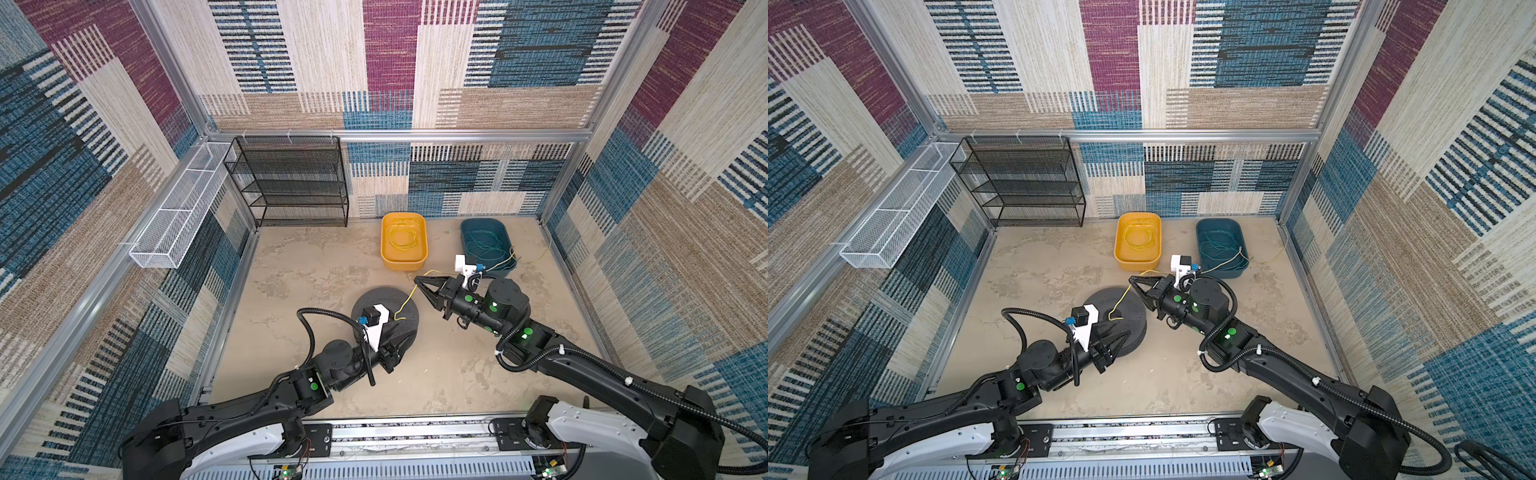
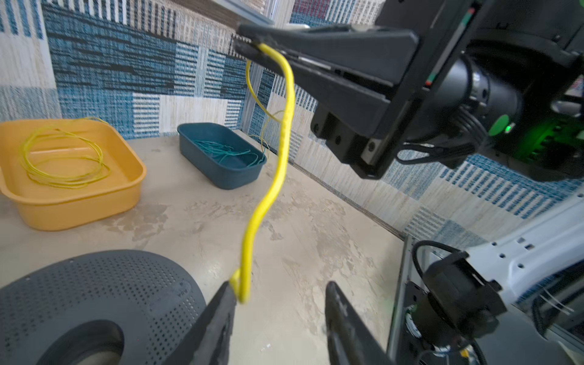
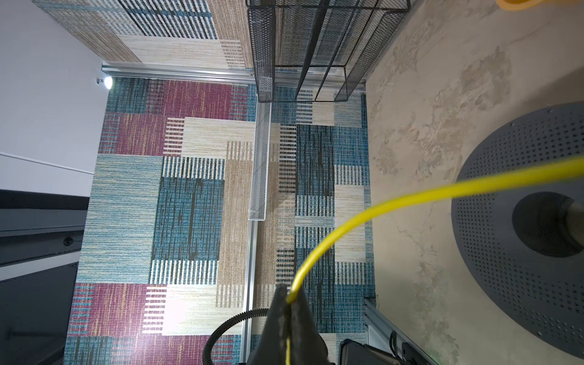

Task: Wrap the cables

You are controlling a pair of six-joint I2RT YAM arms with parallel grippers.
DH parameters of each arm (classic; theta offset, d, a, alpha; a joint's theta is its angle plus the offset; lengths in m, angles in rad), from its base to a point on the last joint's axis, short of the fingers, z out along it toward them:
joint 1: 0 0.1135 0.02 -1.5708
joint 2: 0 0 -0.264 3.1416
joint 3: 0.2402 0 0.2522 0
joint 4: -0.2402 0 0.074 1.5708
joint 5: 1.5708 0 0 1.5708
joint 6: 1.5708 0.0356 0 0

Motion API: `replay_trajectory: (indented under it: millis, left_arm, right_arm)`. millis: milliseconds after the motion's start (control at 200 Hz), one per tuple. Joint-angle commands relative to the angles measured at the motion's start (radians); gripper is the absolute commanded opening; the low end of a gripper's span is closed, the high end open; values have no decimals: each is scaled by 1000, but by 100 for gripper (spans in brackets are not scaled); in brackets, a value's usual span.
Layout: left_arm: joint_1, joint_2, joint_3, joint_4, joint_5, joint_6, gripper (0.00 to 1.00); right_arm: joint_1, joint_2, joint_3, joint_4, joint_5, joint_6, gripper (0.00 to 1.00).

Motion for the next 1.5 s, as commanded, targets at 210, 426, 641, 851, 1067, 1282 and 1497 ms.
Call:
replay_trajectory:
  millis: [210, 426, 641, 851, 1067, 1282, 1497]
  left_arm:
    - [-5, 77, -14, 250, -155, 83, 28]
    - [-7, 52, -21, 227, -162, 87, 0]
    - [-8, 11, -13, 114, -137, 54, 0]
    - [-10, -57, 36, -182, -46, -21, 0]
    - [-10, -126, 98, -465, 72, -91, 0]
    - [-11, -110, 199, -748, 168, -133, 0]
    - [-12, -108, 235, -872, 210, -161, 0]
  right_arm:
    - [0, -31, -12, 32, 0, 21, 0]
    - [1, -34, -18, 24, 4, 21, 0]
    - [-1, -17, 24, 3, 27, -16, 0]
    - [-71, 55, 172, -56, 22, -130, 0]
    - [-128, 152, 302, -101, 25, -235, 0]
    - [-164, 207, 387, -138, 72, -326, 0]
    - [-188, 237, 439, -153, 79, -393, 0]
